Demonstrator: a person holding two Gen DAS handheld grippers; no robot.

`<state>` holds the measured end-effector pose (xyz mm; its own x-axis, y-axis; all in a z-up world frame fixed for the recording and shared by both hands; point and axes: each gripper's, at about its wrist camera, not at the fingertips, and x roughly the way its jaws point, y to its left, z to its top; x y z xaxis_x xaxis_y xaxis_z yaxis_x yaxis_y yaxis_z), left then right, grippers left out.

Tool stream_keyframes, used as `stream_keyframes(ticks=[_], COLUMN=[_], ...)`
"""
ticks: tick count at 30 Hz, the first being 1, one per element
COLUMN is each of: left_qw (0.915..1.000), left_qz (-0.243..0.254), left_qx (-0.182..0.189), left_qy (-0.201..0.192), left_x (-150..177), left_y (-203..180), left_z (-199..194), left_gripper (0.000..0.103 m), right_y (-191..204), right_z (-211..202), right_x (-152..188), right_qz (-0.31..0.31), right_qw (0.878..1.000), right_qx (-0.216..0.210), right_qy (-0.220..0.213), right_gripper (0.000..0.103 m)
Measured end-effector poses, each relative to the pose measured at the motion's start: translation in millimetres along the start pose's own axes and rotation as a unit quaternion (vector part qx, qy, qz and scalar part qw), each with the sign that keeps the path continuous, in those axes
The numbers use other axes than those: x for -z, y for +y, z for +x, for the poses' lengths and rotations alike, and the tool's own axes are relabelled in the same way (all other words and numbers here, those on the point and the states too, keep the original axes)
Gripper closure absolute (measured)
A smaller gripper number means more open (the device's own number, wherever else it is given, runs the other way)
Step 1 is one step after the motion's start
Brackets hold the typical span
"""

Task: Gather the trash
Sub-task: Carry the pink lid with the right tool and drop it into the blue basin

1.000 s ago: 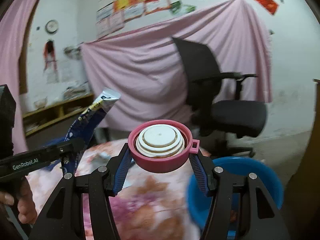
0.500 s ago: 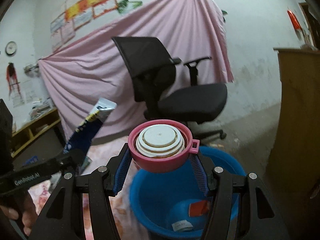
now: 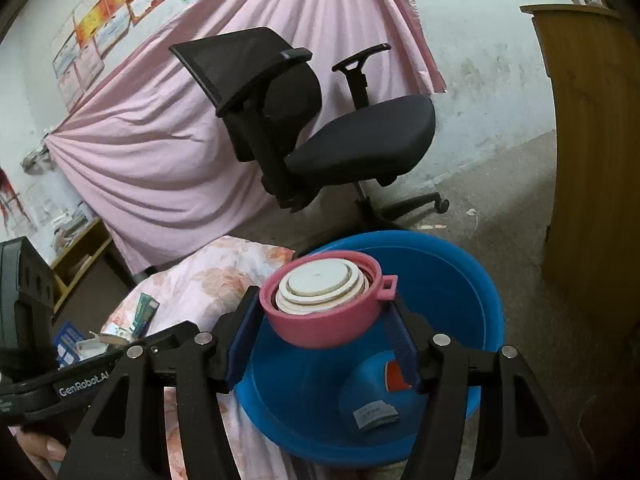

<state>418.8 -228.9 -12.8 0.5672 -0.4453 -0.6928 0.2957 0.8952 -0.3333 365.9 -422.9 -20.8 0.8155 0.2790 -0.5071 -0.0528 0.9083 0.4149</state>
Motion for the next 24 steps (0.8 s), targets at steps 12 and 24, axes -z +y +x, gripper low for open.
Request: stream_keyframes(ticks=[12,24], left_qw=[0.9966,0.9668], left_qz=[-0.026,-0.022], left_qx=[-0.007,-0.085], left_qy=[-0.078,-0.240], left_x=[-1,3], left_y=[4,24], left_z=[-46,-140], left_gripper=[0.067,0.003], right_y=[6,41], right_z=[-14,-50], right_x=[-6,-19], right_qz=[-0.003,-0.011], right_qw=[0.999,0.989], right_qx=[-0.007,-0.054], right_qy=[-0.034,-0.139], right_gripper=[0.037,0.012])
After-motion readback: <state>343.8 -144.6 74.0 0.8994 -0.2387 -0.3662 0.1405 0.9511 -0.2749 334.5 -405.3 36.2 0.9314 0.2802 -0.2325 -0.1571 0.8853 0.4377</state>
